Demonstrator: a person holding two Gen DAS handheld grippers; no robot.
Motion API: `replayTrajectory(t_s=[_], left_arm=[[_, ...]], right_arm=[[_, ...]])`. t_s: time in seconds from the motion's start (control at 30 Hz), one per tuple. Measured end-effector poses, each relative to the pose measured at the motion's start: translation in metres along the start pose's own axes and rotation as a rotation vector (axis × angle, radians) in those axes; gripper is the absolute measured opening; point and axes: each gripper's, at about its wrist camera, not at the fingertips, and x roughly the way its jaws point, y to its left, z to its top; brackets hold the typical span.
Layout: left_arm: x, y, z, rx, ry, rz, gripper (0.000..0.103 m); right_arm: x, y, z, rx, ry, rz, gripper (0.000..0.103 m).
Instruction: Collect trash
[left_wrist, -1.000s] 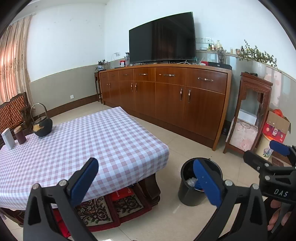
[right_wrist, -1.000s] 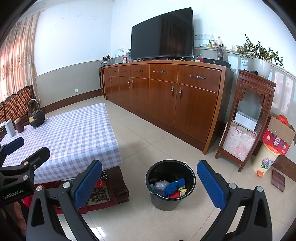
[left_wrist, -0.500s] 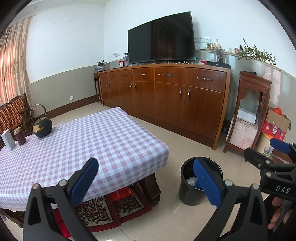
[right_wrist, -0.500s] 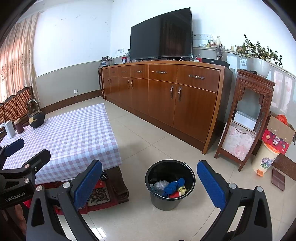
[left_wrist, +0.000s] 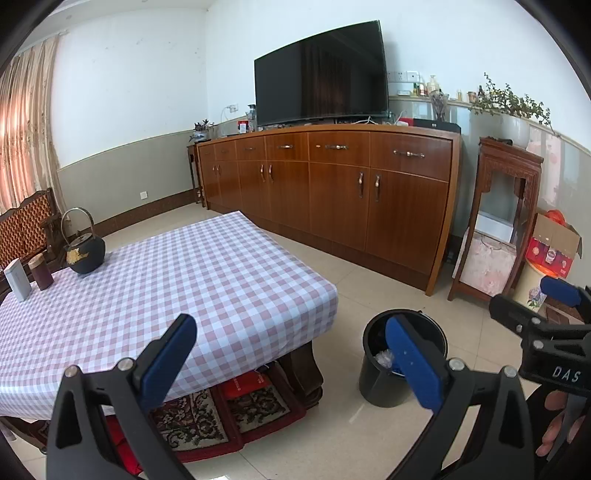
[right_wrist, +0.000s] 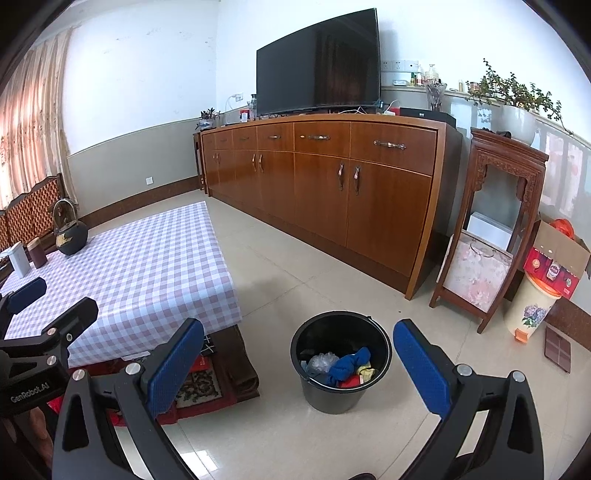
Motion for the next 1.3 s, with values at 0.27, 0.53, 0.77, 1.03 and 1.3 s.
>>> replayTrajectory(t_s=[0.27,0.53,0.77,1.03,1.3], left_arm=[[0.000,-0.001,-0.001,0.004,0.002,-0.004,0.103],[0.002,0.002,-0.003,-0.002,0.010,-0.003,0.103],[0.003,0.003,-0.003,-0.004,0.015,-0.005,0.103],[0.007,0.006,-0.004,-0.011,0.025,0.001,0.103],[0.012,0.014,-0.006,-0.020,0.033,0.023,0.103]], right_arm=[[0.000,-0.001,-0.001,-0.005,0.003,-0.002,0.103],[0.001,0.001,0.000,-0.007,0.006,0.003,0.103],[0.002,0.000,0.000,-0.008,0.010,0.004,0.103],[0.003,-0.001,0.000,-0.011,0.010,0.003,0.103],[0.004,-0.002,-0.001,-0.011,0.015,-0.002,0.103]])
